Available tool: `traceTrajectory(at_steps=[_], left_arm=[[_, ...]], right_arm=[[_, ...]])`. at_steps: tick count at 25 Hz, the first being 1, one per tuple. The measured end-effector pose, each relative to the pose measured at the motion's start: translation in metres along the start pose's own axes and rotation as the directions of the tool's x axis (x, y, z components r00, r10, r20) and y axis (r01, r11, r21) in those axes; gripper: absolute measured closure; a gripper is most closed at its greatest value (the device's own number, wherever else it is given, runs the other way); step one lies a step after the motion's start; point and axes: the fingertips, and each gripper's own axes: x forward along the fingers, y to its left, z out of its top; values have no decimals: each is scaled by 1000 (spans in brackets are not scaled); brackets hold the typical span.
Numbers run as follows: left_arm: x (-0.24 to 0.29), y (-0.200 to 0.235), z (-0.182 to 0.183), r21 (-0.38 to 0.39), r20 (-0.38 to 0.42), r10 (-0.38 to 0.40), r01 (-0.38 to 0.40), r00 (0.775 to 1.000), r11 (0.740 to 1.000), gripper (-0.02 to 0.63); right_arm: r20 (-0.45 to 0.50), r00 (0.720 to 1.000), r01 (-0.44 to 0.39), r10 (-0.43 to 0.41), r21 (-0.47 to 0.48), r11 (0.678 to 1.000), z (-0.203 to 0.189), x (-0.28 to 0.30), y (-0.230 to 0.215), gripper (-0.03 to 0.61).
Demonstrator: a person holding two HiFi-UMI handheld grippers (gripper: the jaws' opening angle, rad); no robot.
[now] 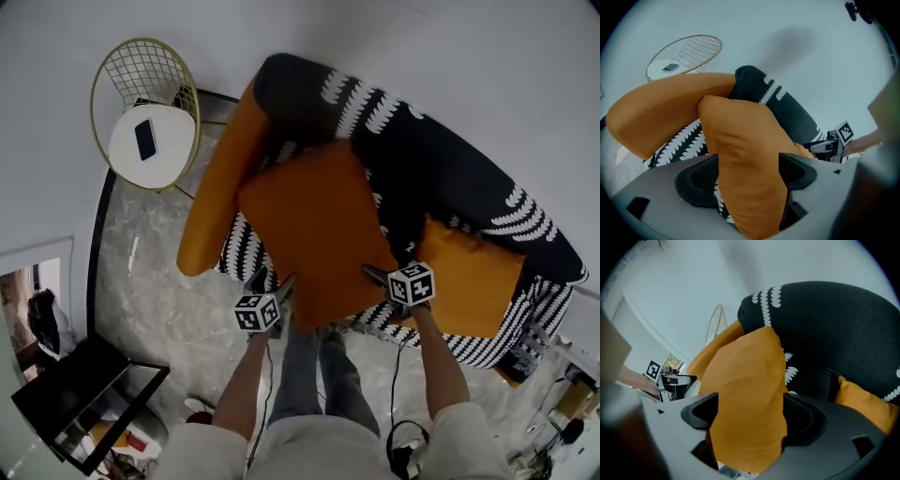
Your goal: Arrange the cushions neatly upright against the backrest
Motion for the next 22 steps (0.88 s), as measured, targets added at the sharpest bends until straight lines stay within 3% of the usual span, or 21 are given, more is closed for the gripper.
traceTrajectory(at_steps=[9,14,22], left_arm=[[38,25,0,8,-63,-10,11,998,1000,222],[54,27,-5,-9,-90,-47,47,995,999,212],[66,36,-6,-18,-107,-91,90,990,996,215]], right_arm=[[-82,996,-30,31,14,999,17,48,-34,132],[-152,984,-83,89,50,995,6,70,-38,121],[-186,965,-167,185,109,980,2,97,-27,127]])
